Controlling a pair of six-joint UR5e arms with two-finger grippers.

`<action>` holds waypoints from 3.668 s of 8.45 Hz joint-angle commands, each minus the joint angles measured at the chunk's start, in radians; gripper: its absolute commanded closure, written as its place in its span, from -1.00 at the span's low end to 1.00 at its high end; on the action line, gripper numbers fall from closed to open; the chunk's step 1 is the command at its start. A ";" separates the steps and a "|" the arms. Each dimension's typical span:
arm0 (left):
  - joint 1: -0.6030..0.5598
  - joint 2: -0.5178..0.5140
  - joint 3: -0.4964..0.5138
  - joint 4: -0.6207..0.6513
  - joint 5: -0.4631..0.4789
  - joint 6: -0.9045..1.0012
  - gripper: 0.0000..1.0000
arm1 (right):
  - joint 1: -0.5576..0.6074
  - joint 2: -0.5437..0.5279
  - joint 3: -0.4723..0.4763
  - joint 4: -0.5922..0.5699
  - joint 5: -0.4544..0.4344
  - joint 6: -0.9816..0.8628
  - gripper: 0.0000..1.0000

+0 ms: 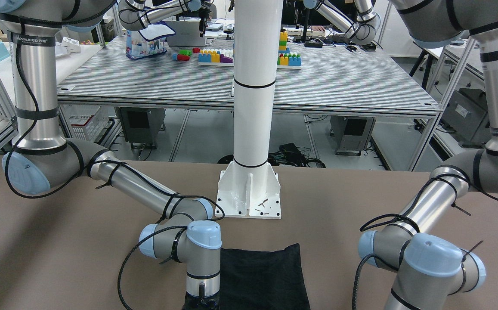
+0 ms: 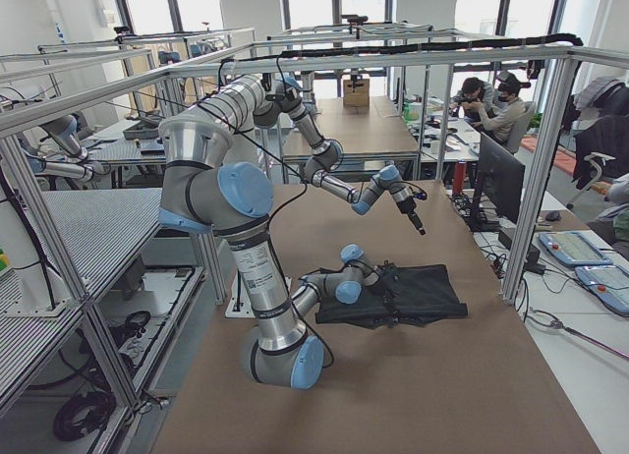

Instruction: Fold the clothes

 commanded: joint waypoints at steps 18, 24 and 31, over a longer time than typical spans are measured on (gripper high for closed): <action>0.000 -0.002 0.008 0.002 0.010 0.009 -1.00 | 0.044 -0.007 -0.017 0.016 0.026 -0.090 0.06; 0.000 -0.002 0.011 0.002 0.010 0.009 -1.00 | 0.031 0.056 -0.096 0.016 0.021 -0.084 -0.31; 0.002 -0.008 0.011 0.005 0.011 0.006 -1.00 | 0.030 0.024 -0.077 0.016 0.027 -0.094 -0.31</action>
